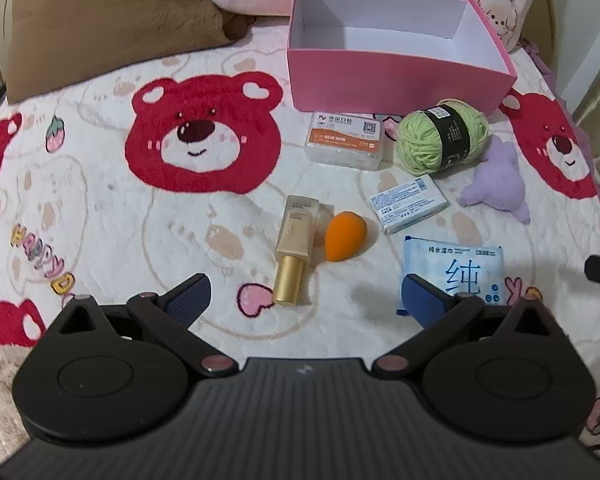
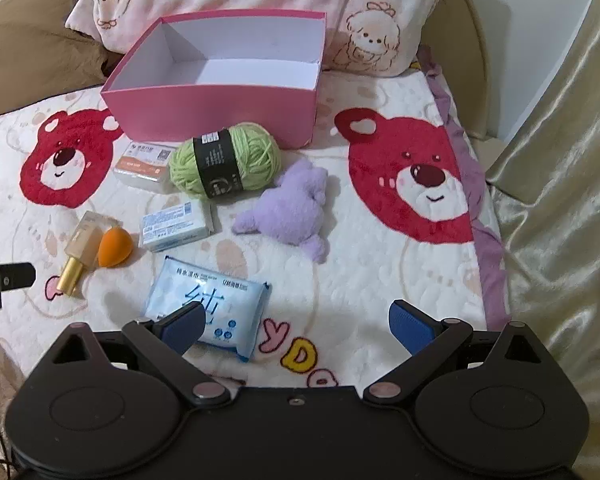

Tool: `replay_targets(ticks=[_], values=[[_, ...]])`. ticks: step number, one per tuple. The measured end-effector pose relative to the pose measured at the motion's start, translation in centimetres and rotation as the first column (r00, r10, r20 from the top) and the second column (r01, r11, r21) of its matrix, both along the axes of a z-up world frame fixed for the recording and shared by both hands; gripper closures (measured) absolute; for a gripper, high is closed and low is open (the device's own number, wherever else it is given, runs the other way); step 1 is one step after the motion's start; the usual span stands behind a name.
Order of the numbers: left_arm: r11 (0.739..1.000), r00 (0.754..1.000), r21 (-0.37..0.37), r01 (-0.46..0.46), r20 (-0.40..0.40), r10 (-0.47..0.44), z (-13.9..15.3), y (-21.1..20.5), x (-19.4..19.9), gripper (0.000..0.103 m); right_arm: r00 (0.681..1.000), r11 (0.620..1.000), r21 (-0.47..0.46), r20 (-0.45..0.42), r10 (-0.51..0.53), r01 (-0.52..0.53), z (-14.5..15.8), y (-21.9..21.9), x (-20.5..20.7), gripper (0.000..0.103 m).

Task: Organize objects
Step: 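Move the left tool toward the blue-and-white wet-wipes pack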

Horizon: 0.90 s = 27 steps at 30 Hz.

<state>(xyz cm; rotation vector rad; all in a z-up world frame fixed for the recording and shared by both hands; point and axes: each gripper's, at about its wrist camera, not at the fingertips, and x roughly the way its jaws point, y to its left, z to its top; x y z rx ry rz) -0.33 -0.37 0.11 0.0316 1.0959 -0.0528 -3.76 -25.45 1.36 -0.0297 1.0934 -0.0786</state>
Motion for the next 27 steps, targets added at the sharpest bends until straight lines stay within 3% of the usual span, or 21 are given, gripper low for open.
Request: replay_targets(ticks=[6, 17, 27], values=[[0.999, 0.999, -0.029, 0.016, 0.032, -0.015, 0.67, 0.04, -0.41, 0.0, 1.0, 1.0, -0.005, 0.006, 0.013, -0.013, 0.23, 0.12, 0.01, 0.003], [1.0, 0.998, 0.001, -0.01, 0.057, 0.01, 0.23, 0.48, -0.49, 0.0, 0.999, 0.999, -0.011, 0.031, 0.045, -0.044, 0.42, 0.45, -0.31, 0.003], [0.999, 0.999, -0.038, 0.007, 0.035, -0.005, 0.19, 0.4, -0.41, 0.002, 0.997, 0.998, -0.014, 0.04, 0.065, -0.065, 0.48, 0.74, -0.41, 0.003]])
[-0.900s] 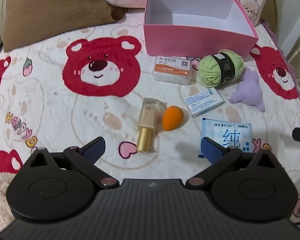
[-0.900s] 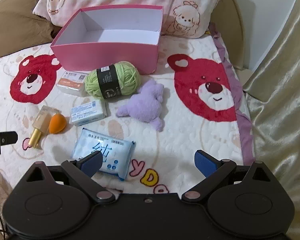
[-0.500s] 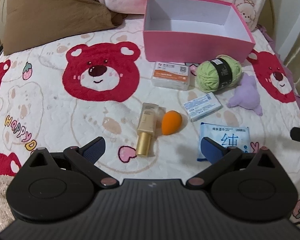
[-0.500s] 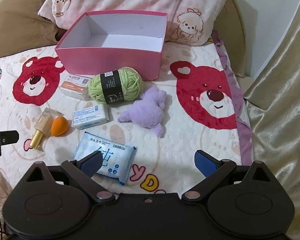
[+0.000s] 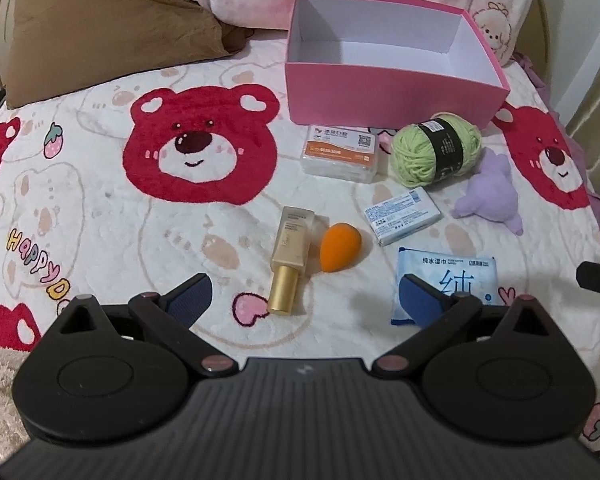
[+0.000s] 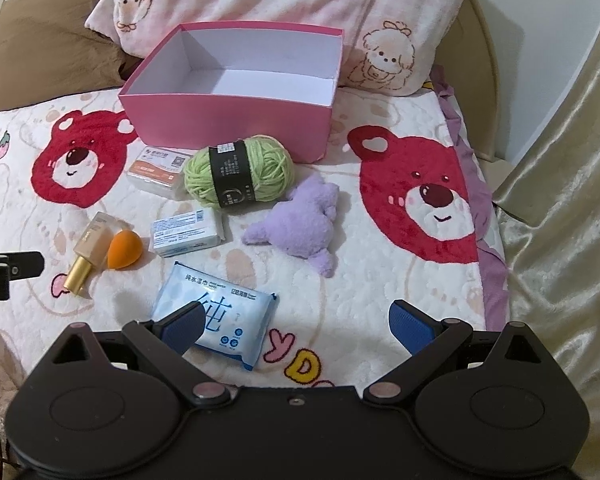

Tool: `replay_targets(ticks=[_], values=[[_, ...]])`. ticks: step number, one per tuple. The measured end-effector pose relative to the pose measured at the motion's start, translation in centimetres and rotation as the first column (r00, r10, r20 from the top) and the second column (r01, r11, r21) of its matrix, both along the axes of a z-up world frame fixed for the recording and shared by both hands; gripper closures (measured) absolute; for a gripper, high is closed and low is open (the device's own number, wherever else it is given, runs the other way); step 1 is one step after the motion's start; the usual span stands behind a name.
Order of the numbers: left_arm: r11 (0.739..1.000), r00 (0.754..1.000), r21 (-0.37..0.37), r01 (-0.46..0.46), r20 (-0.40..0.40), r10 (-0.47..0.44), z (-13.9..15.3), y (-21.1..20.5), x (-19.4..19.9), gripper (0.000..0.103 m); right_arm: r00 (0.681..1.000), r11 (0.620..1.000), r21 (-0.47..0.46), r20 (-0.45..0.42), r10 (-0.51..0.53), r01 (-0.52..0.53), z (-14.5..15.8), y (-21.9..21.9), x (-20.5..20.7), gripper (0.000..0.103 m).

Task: Organize objects
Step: 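Move the left tool toward the blue-and-white wet-wipes pack, then close the left gripper on the wet-wipes pack and lift it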

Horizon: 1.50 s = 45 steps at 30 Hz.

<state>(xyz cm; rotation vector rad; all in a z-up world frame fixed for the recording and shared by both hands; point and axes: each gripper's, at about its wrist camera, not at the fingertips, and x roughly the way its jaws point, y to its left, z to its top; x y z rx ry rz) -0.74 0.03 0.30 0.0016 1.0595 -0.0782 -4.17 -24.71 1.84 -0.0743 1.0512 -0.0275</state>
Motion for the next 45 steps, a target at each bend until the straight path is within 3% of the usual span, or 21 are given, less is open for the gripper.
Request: replay_targets(ticks=[4, 11, 17, 21, 27, 33, 35, 37, 41, 45], values=[[0.999, 1.0, -0.048, 0.013, -0.015, -0.014, -0.4, 0.0, 0.2, 0.002, 1.0, 1.0, -0.004, 0.002, 0.002, -0.002, 0.0, 0.0, 0.0, 0.003], [0.999, 1.0, -0.04, 0.023, -0.014, -0.023, -0.7, -0.1, 0.1, 0.002, 1.0, 1.0, -0.004, -0.001, 0.001, -0.001, -0.1, 0.1, -0.1, 0.003], [0.995, 0.999, -0.091, 0.035, -0.013, -0.036, -0.2, 0.3, 0.0, 0.002, 1.0, 1.0, -0.001, 0.002, 0.006, -0.006, 0.0, 0.0, -0.1, 0.003], [0.996, 0.998, -0.072, 0.061, -0.01, -0.062, 0.7, 0.3, 0.4, 0.002, 0.997, 0.997, 0.062, 0.062, 0.04, -0.044, 1.0, -0.8, -0.3, 0.003], [0.978, 0.985, -0.113, 0.174, 0.019, -0.173, 2.1, -0.5, 1.4, 0.0, 0.977, 0.984, 0.142, 0.197, 0.079, -0.108, 2.2, -2.1, -0.7, 0.003], [0.967, 0.977, -0.139, 0.215, 0.031, -0.213, 0.4, -3.2, 2.2, 0.0, 0.99, 0.987, 0.115, 0.103, 0.1, -0.112, -1.3, -2.0, 0.5, 0.003], [0.96, 0.978, -0.192, 0.206, -0.001, -0.21, -1.1, -3.8, 2.8, 0.001, 0.995, 0.983, 0.165, 0.057, 0.076, -0.085, -2.9, -2.2, 0.8, 0.003], [0.957, 0.979, -0.215, 0.195, -0.013, -0.202, -2.5, -4.5, 3.2, 0.003, 0.998, 0.957, 0.282, 0.013, 0.064, -0.065, -4.4, -2.3, 0.7, 0.003], [0.96, 0.981, -0.214, 0.178, -0.037, -0.19, -5.1, -5.3, 4.1, 0.003, 0.996, 0.951, 0.296, 0.007, 0.09, -0.089, -6.6, -1.2, 0.9, 0.003], [0.964, 0.976, -0.176, 0.201, -0.046, -0.212, -7.5, -6.4, 4.7, 0.012, 0.991, 0.946, 0.299, 0.002, 0.133, -0.127, -8.8, -0.6, 1.5, 0.004]])
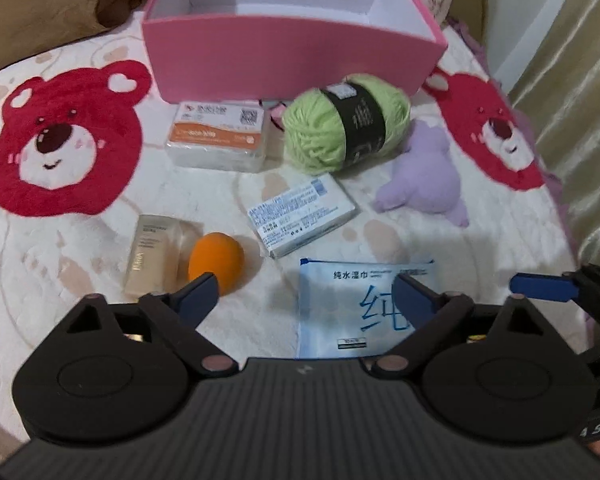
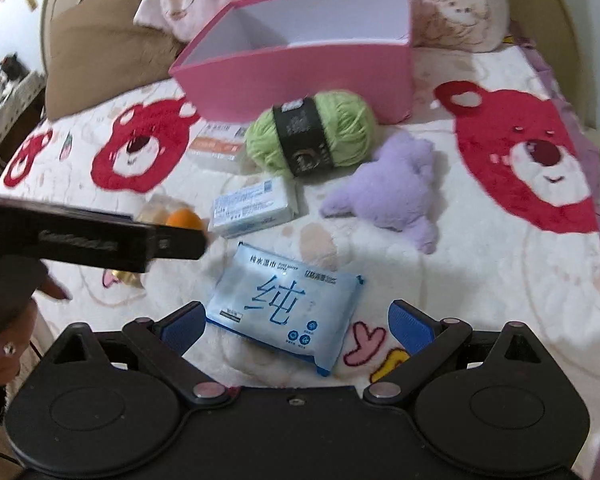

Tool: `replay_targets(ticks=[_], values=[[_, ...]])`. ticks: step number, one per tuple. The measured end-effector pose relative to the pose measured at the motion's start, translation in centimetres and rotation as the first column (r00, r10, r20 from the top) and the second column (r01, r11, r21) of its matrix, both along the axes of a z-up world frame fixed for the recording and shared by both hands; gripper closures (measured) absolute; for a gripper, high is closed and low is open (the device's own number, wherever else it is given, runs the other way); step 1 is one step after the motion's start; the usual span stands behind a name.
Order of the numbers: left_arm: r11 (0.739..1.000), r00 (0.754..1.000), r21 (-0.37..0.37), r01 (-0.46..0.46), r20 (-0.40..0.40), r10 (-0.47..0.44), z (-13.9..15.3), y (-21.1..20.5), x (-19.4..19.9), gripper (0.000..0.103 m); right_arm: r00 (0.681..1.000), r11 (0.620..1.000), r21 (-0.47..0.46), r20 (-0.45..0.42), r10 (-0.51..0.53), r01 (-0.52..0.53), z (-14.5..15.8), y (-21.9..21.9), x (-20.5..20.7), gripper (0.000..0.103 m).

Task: Organize objects
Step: 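Close the left gripper on the wet-wipes pack and lift it, then carry the wet-wipes pack into the pink box and open the left gripper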

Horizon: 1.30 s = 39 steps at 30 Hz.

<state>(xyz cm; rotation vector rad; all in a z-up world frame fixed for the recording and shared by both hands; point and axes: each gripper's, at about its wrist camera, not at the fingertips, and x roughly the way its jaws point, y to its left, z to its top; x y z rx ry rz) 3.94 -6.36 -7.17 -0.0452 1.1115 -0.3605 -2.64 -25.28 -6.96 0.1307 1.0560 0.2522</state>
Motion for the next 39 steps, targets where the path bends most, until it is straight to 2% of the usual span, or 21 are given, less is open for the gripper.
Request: replay_targets(ticks=[3, 8, 10, 13, 15, 16, 17, 18, 21, 23, 25, 31, 35, 39], values=[[0.999, 1.0, -0.033, 0.006, -0.029, -0.007, -1.8, -0.1, 0.4, 0.016, 1.0, 1.0, 0.016, -0.016, 0.017, -0.017, -1.7, 0.1, 0.8, 0.007], [0.998, 0.999, -0.049, 0.049, -0.013, -0.049, -3.9, -0.4, 0.2, 0.027, 0.996, 0.994, 0.096, -0.08, -0.048, 0.056, -4.7, -0.8, 1.1, 0.009], [0.996, 0.997, -0.074, 0.054, -0.05, -0.057, -4.9, -0.4, 0.3, 0.031, 0.993, 0.99, 0.107, -0.085, -0.08, 0.089, -5.6, -1.1, 0.8, 0.015], [0.997, 0.994, -0.063, 0.041, -0.095, -0.047, -6.4, -0.4, 0.3, 0.031, 0.994, 0.989, 0.105, -0.045, -0.099, 0.104, -5.7, -1.0, 0.1, 0.025], [0.997, 0.996, -0.066, 0.041, -0.077, -0.046, -6.4, -0.6, 0.0, 0.032, 0.998, 0.997, 0.039, -0.011, -0.063, 0.063, -5.4, 0.1, -0.4, 0.032], [0.997, 0.996, -0.066, 0.051, -0.075, -0.056, -6.3, -0.6, 0.0, 0.037, 0.999, 0.999, 0.0, -0.005, -0.048, 0.048, -5.4, 0.7, -0.4, 0.036], [0.994, 0.995, -0.087, 0.06, -0.078, -0.067, -6.3, -0.7, -0.1, 0.052, 0.999, 0.999, -0.017, -0.003, -0.047, 0.047, -5.5, 1.0, -0.4, 0.041], [0.991, 0.993, -0.12, 0.062, -0.094, -0.073, -6.4, -0.6, -0.1, 0.059, 0.999, 0.999, -0.005, -0.006, -0.052, 0.052, -5.7, 0.8, -0.2, 0.044], [0.988, 0.992, -0.128, 0.082, -0.087, -0.093, -6.2, -0.9, -0.4, 0.066, 0.997, 0.997, 0.028, -0.007, -0.071, 0.071, -5.8, 0.6, -0.1, 0.051], [0.986, 0.99, -0.142, 0.081, -0.099, -0.096, -5.5, -0.9, -0.7, 0.066, 0.999, 0.999, 0.023, 0.009, -0.046, 0.046, -5.1, 0.8, -0.2, 0.051], [0.987, 0.992, -0.136, 0.092, -0.077, -0.103, -4.6, -1.0, -0.9, 0.066, 0.999, 0.999, 0.015, 0.021, -0.034, 0.033, -4.3, 1.0, -0.3, 0.051], [0.975, 0.993, -0.204, 0.09, -0.054, -0.103, -0.5, 0.0, -0.6, 0.066, 0.993, 0.997, -0.075, 0.115, 0.032, -0.023, 0.1, 1.8, 0.0, 0.044], [0.965, 0.993, -0.233, 0.118, 0.024, -0.115, 3.9, 0.6, 0.0, 0.066, 0.98, 0.992, -0.111, 0.184, 0.079, -0.059, 4.3, 2.3, 0.7, 0.038], [0.957, 0.987, -0.249, 0.148, 0.106, -0.125, 8.3, 0.9, 1.4, 0.066, 0.959, 0.984, -0.158, 0.253, 0.125, -0.086, 8.4, 2.5, 1.9, 0.038]])
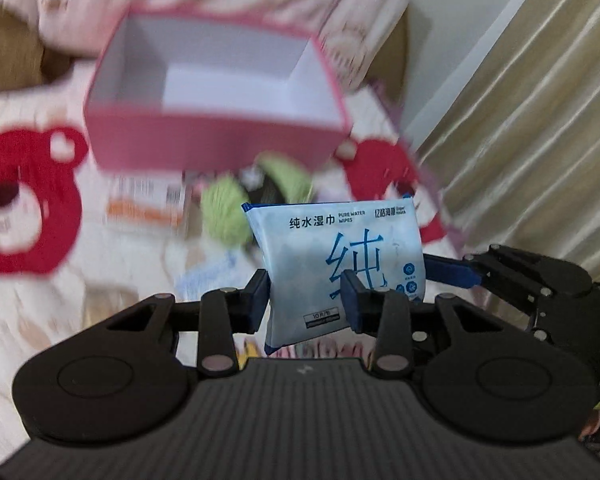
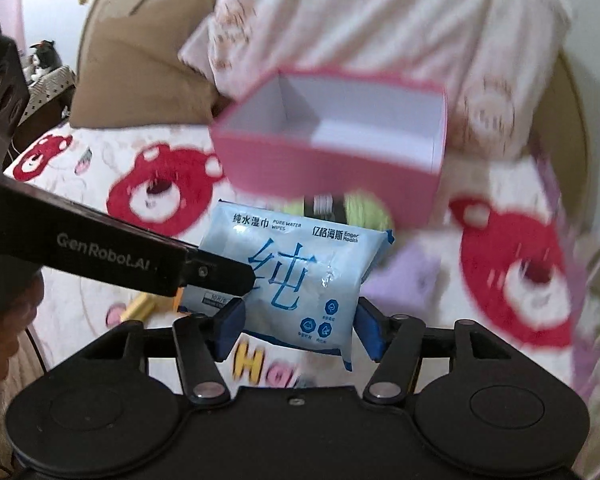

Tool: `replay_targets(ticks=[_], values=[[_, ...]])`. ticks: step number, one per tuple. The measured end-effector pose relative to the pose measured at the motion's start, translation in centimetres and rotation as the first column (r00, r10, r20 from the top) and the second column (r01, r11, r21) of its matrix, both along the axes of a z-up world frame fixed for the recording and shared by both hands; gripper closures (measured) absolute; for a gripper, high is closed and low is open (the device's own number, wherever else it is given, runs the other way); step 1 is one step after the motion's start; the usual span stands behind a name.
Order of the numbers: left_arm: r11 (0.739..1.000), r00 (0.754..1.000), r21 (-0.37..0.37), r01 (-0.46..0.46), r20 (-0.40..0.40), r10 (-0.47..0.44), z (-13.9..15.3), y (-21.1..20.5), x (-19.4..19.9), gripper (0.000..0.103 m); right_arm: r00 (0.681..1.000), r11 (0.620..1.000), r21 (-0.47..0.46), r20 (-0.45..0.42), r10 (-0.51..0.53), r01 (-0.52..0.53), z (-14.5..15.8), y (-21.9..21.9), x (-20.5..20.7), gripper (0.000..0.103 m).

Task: Organize objects
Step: 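Carry the wet-wipes pack into the pink box and open the left gripper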

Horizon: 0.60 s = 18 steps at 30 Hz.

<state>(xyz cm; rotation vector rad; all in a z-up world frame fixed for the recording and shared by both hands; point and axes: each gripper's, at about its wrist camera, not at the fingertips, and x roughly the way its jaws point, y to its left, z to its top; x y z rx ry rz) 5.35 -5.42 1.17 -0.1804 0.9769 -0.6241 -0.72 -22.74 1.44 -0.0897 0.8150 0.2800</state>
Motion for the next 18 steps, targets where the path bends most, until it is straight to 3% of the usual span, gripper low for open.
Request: replay_targets(ticks=[6, 10, 14, 18], values=[[1.0, 0.994, -0.004, 0.015, 0.109, -0.014, 5.3, -0.3, 3.3, 0.066, 0.984, 0.991, -0.116, 0.16, 0.079, -0.06, 5.9, 0.1, 3.0, 0.048], [1.0, 0.985, 0.003, 0.014, 0.172, -0.014, 7.6, -1.3, 5.3, 0.066, 0.975, 0.992, -0.115, 0.211, 0.07, -0.046, 8.2, -0.6, 5.4, 0.05], [1.0, 0.983, -0.003, -0.013, 0.186, 0.014, 8.4, -2.3, 8.8, 0.066, 0.974, 0.991, -0.13, 0.218, 0.062, -0.034, 8.8, -0.9, 9.0, 0.054], [0.998, 0.988, 0.001, -0.068, 0.14, 0.067, 6.6, -3.1, 13.7, 0.065, 0.985, 0.994, -0.102, 0.163, 0.054, -0.037, 7.1, -1.6, 13.7, 0.055]])
